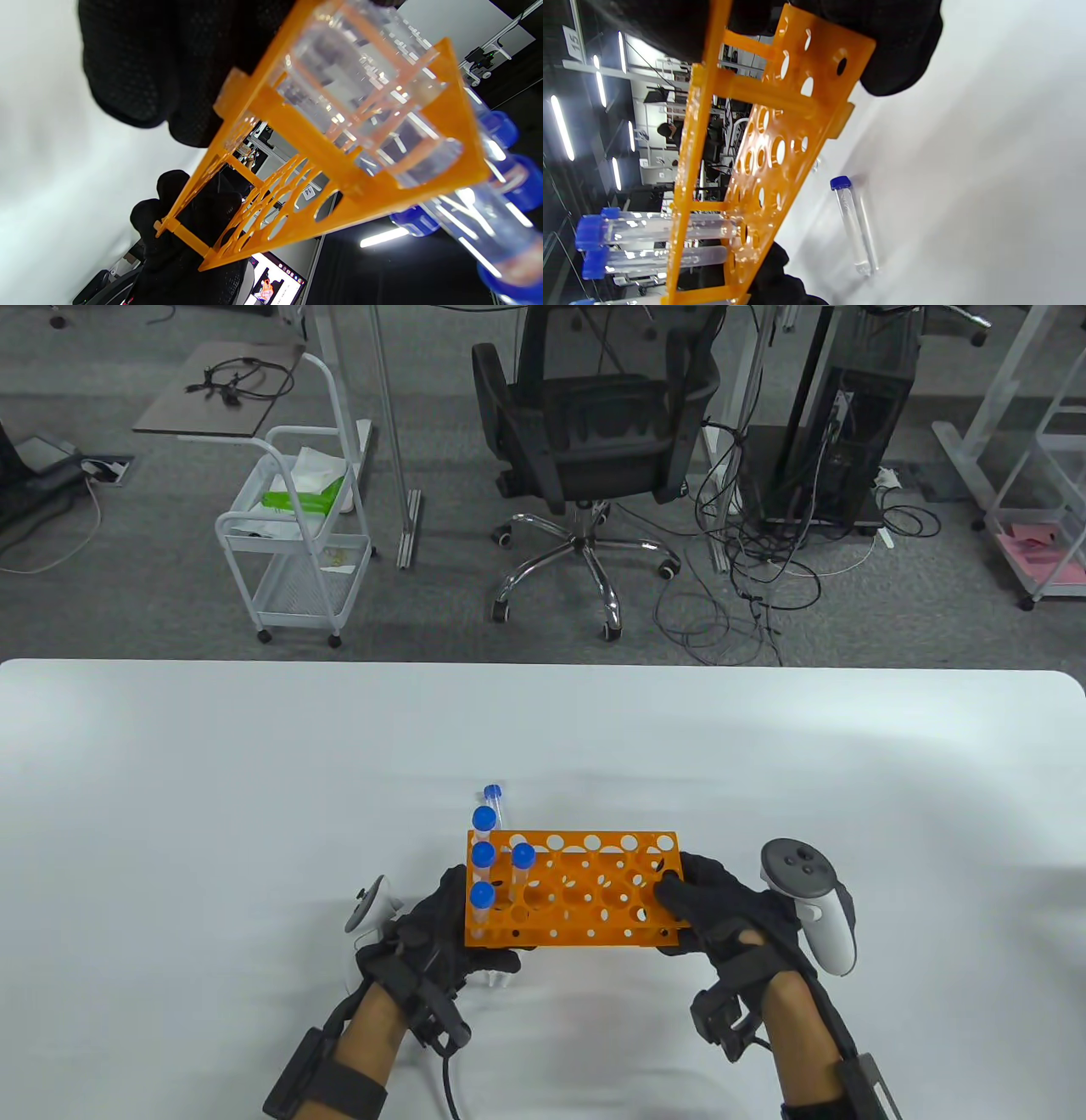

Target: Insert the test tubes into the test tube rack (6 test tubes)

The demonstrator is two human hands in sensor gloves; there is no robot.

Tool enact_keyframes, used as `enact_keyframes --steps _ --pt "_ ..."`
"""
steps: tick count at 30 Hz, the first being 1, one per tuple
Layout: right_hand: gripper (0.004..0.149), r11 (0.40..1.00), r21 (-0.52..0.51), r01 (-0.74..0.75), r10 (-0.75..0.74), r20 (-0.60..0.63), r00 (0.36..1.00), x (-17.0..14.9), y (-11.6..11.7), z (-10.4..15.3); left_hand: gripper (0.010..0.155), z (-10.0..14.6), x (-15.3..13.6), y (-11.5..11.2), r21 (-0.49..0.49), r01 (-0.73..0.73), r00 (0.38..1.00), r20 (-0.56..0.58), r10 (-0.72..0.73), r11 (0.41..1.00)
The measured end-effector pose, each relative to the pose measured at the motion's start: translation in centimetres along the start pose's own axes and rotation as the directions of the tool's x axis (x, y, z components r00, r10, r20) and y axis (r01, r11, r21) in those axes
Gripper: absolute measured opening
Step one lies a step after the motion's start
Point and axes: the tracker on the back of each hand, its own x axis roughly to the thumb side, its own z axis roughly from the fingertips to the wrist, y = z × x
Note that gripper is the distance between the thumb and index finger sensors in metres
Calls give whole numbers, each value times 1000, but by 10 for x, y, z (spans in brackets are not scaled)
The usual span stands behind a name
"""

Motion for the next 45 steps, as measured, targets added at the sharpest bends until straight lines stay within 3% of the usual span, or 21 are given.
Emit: enact_keyframes --steps 11,18,24,32,40,45 --pt "79 998 63 11 -14 39 999 15 -11 0 63 3 11 2 -5 -8 999 45 8 1000" --pt "82 1000 -25 17 -16 27 999 24 -34 3 62 8 16 5 25 -21 998 66 19 999" --pt "74 977 -169 -131 121 -67 990 27 -38 -16 62 12 22 8 40 -28 996 83 25 999" --pt "62 897 -207 -391 357 -182 916 26 -4 -61 62 21 35 25 94 14 997 79 -21 995" --pt "51 801 -159 -577 564 -120 817 20 45 -95 62 37 56 41 152 14 994 107 -30 988" --pt "59 717 -88 -692 692 -35 721 25 74 -104 62 44 62 49 175 14 994 102 -32 984"
